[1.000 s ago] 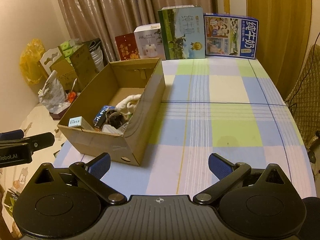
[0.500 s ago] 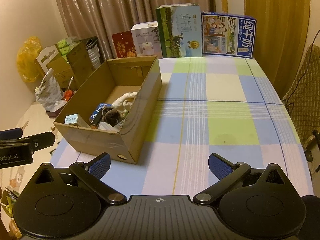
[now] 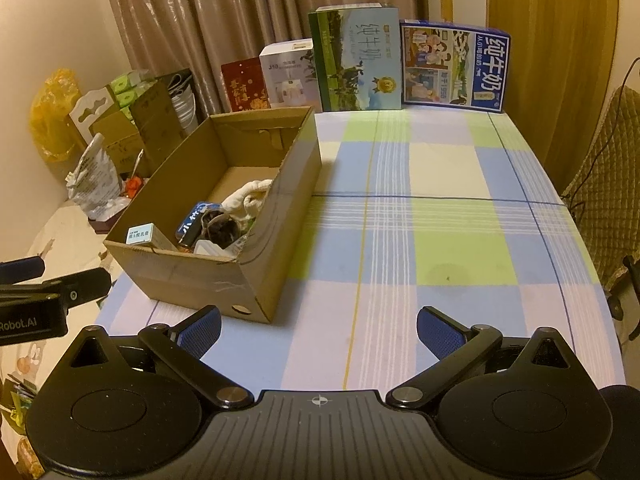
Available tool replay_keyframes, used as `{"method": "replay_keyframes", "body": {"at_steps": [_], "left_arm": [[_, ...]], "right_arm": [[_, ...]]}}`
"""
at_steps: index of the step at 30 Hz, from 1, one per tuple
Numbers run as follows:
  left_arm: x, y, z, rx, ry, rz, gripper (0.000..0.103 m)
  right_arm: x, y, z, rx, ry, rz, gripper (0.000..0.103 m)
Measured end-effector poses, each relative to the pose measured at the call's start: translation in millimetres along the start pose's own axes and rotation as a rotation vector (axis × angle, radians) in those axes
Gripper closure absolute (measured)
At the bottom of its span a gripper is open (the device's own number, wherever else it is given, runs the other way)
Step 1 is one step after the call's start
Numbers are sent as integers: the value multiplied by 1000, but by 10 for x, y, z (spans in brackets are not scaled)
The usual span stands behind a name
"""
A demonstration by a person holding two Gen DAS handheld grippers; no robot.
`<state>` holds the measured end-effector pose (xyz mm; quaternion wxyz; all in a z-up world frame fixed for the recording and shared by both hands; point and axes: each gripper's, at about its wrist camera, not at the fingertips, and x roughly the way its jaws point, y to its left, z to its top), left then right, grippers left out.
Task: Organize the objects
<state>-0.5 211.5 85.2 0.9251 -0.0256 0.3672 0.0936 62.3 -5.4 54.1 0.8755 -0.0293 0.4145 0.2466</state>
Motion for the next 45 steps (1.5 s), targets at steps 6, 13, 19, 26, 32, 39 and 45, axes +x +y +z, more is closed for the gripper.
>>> {"method": "replay_keyframes", "body": {"at_steps": [6, 13, 19, 26, 32, 39, 45], "left_arm": [[9, -25, -41, 8, 11, -8, 1], [14, -33, -56, 12, 19, -14, 1], [14, -39, -66, 14, 21, -18, 1], [26, -45, -68, 14, 22, -21, 1], [27, -47, -70, 15, 22, -22, 1], [27, -47, -69, 15, 22, -21, 1], [26, -47, -70, 15, 21, -23, 1]], "right_arm": [[14, 2, -18, 3, 9, 1, 2], [27, -3, -25, 6, 12, -3, 2], [32, -16, -24, 11, 14, -6, 2], [31, -15, -21, 11, 14, -6, 2], [29, -13, -21, 11, 14, -7, 2], [32, -11, -20, 11, 14, -7, 2], [33, -10, -20, 12, 15, -7, 2]]}}
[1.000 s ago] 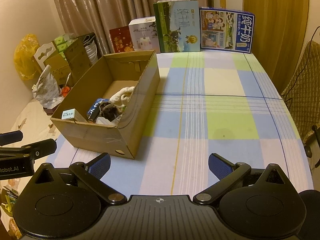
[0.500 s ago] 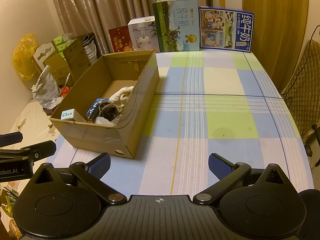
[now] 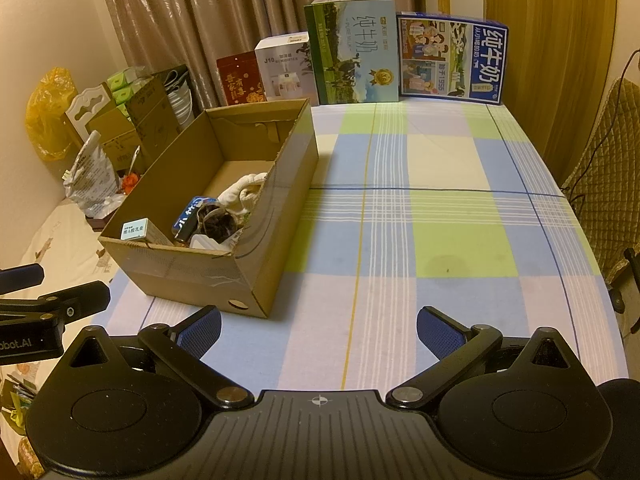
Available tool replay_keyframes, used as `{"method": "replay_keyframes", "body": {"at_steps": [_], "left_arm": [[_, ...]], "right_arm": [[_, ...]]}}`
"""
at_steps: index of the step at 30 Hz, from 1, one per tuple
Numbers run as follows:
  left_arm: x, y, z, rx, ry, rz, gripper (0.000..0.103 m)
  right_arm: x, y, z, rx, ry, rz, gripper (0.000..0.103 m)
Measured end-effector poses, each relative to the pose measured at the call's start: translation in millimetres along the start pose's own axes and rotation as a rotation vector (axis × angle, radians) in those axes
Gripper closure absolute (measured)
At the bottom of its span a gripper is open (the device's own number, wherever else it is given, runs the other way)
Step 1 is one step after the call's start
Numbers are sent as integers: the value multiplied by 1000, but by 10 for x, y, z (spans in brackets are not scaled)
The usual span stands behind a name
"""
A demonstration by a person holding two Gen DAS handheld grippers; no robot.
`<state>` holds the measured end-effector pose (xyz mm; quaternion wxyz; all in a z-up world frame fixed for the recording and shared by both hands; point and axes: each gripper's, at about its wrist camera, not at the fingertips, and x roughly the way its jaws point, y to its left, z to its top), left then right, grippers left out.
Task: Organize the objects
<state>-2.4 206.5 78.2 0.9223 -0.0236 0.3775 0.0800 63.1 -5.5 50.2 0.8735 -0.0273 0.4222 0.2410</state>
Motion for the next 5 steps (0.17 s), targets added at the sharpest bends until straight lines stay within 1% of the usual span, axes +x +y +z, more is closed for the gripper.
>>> {"method": "replay_keyframes", "body": {"at_steps": [5], "left_arm": [[4, -25, 5, 9, -9, -9, 1]], "right_arm": [[-3, -4, 1, 1, -3, 0, 2]]}}
